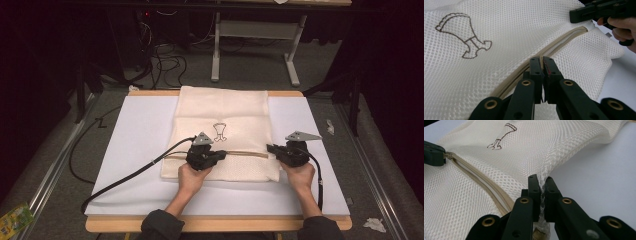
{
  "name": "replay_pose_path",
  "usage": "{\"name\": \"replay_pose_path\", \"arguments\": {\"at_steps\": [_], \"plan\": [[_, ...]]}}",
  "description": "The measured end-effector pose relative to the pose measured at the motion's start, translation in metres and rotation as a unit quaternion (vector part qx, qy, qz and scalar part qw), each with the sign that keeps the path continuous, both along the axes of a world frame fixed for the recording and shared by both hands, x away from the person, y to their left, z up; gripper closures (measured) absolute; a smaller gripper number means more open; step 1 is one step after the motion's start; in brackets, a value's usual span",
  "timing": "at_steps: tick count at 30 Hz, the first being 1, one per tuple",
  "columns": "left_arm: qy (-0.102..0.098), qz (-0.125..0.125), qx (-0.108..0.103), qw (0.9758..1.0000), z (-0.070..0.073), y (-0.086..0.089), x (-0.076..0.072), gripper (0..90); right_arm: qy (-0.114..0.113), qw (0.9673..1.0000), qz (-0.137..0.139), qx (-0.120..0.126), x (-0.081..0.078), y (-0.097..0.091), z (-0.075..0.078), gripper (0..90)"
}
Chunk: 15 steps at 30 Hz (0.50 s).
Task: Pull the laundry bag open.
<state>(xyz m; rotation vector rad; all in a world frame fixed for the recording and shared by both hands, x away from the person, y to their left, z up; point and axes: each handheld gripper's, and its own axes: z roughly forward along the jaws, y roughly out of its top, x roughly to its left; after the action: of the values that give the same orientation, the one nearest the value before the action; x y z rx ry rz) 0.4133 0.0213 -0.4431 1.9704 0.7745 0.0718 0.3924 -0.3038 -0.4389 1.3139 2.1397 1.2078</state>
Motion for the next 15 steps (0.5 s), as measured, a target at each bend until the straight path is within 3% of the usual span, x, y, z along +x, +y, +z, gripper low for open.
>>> {"name": "replay_pose_path", "arguments": {"at_steps": [15], "plan": [[-0.002, 0.002, -0.006, 1.0000, 0.0039, 0.0052, 0.0005, 86.9, -0.002, 1.0000, -0.002, 0.003, 0.0007, -0.0014, 0.0005, 87.5]]}}
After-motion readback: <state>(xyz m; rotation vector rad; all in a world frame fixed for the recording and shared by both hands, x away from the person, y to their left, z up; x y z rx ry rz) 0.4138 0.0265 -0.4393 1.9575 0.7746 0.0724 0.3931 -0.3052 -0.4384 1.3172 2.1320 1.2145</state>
